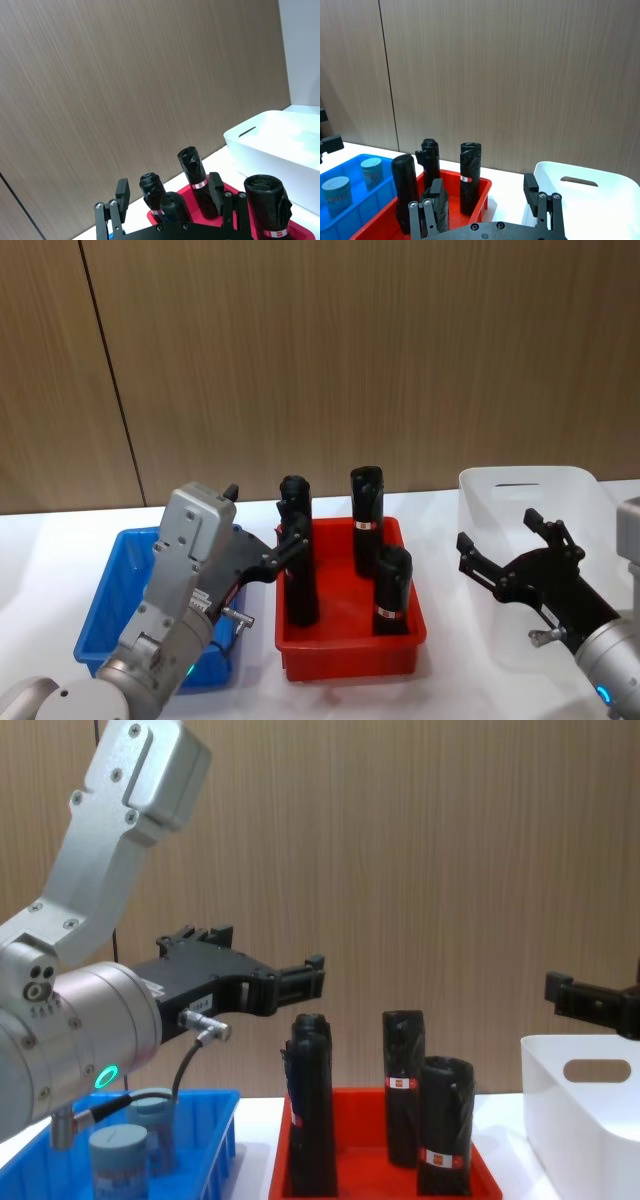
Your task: Pick the cotton swabs from the blue box and place them into the white box.
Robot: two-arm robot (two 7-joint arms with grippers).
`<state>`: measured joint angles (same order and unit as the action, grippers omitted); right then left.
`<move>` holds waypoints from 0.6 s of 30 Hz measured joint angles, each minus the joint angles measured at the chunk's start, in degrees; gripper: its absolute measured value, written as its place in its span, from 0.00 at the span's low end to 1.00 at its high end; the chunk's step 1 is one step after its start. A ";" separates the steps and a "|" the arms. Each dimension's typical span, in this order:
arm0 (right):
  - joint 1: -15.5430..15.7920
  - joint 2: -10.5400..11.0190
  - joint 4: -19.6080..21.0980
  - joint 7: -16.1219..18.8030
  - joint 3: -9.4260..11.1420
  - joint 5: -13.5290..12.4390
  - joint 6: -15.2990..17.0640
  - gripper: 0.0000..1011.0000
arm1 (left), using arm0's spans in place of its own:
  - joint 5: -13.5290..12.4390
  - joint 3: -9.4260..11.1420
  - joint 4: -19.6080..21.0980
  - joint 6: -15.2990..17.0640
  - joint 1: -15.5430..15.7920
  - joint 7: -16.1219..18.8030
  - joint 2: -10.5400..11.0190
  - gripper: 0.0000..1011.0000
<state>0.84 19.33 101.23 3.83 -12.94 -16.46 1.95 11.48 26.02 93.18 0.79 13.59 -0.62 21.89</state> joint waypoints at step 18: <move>0.00 0.00 0.00 0.00 0.00 0.00 0.00 0.99 | 0.00 0.00 0.00 0.00 0.00 0.00 0.00 0.99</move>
<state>0.84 19.33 101.23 3.82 -12.94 -16.46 1.95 11.48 26.02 93.18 0.80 13.59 -0.62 21.89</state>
